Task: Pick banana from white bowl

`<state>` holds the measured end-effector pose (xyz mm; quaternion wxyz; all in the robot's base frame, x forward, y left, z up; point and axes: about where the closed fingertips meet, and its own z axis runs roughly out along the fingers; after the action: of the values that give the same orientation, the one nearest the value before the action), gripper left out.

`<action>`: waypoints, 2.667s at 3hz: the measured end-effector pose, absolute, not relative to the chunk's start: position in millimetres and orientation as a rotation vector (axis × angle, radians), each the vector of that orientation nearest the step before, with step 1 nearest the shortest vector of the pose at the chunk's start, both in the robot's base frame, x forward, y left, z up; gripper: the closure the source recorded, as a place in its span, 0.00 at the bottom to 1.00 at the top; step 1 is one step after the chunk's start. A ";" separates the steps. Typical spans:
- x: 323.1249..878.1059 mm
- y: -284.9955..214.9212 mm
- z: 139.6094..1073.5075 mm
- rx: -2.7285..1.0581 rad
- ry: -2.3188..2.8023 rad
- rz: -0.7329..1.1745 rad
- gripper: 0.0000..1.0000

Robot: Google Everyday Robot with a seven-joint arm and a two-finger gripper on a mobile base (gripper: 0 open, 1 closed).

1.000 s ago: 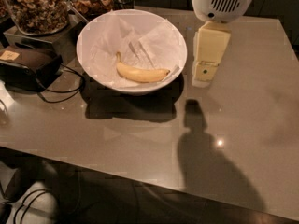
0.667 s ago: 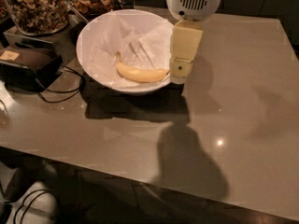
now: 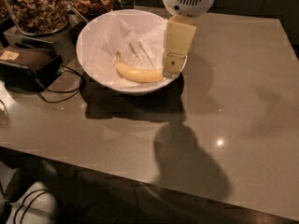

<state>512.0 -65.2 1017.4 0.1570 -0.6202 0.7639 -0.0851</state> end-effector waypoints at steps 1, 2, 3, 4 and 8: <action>517.2 -50.9 1020.4 -1.774 2.162 -0.199 0.00; 523.0 -41.3 1023.0 -1.770 2.153 -0.169 0.00; 527.7 -34.8 1023.4 -1.773 2.147 -0.151 0.00; 545.2 -23.1 1017.4 -1.800 2.149 -0.101 0.00; 576.5 0.8 995.0 -1.845 2.156 -0.036 0.00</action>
Offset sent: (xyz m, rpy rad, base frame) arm 0.0094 0.0267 -0.0027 0.0466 0.0759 0.0221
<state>576.5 0.8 995.0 0.1512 -0.6425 0.7511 -0.0124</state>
